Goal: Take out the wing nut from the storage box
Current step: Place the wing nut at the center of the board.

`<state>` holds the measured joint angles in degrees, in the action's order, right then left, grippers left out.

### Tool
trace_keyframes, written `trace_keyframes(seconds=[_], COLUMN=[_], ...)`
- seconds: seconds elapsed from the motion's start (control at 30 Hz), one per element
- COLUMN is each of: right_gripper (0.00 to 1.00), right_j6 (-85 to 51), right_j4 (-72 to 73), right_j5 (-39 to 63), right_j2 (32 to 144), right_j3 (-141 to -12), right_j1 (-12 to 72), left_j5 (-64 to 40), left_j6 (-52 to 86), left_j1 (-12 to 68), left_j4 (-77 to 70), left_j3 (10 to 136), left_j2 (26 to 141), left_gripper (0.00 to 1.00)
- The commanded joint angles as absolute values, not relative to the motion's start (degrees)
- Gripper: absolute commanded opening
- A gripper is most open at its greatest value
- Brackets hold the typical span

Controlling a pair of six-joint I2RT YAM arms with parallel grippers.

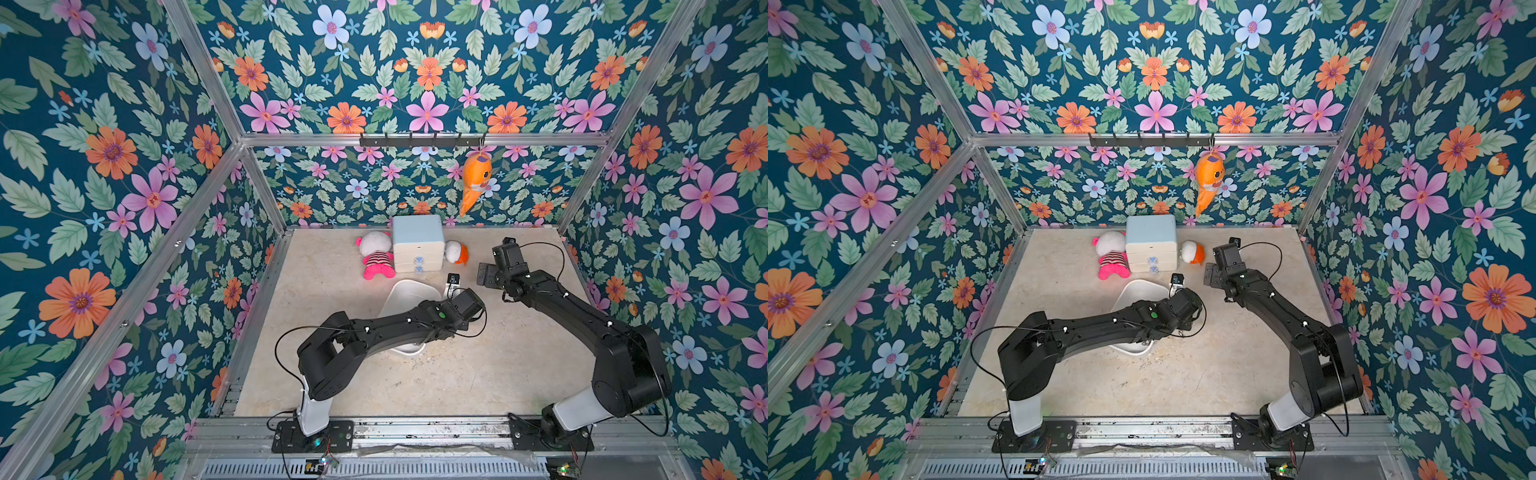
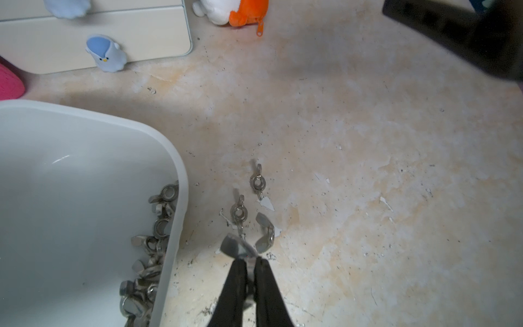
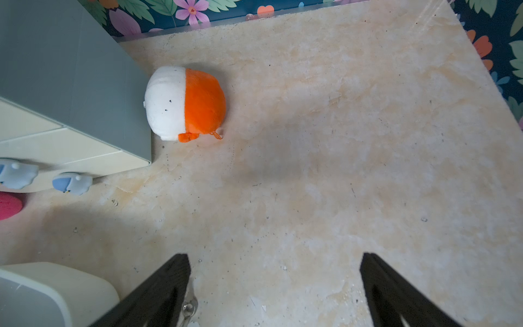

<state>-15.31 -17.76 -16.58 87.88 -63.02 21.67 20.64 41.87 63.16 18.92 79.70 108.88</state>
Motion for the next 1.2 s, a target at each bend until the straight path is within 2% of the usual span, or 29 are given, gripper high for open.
trace_keyframes(seconds=[0.0, 1.17], right_gripper=[0.99, 0.99], right_j6=[-15.1, -15.5], right_j4=[-17.7, -17.3], right_j5=[-17.4, -17.2], right_j2=[87.9, 86.6], right_j3=[-62.8, -61.1], right_j1=[21.7, 21.7], left_j5=[20.4, 19.7], left_j6=[42.8, 45.6], left_j1=[63.3, 63.0], left_j4=[19.6, 22.1], left_j3=[79.4, 79.6], left_j2=[109.2, 117.0], left_gripper=[0.00, 0.00])
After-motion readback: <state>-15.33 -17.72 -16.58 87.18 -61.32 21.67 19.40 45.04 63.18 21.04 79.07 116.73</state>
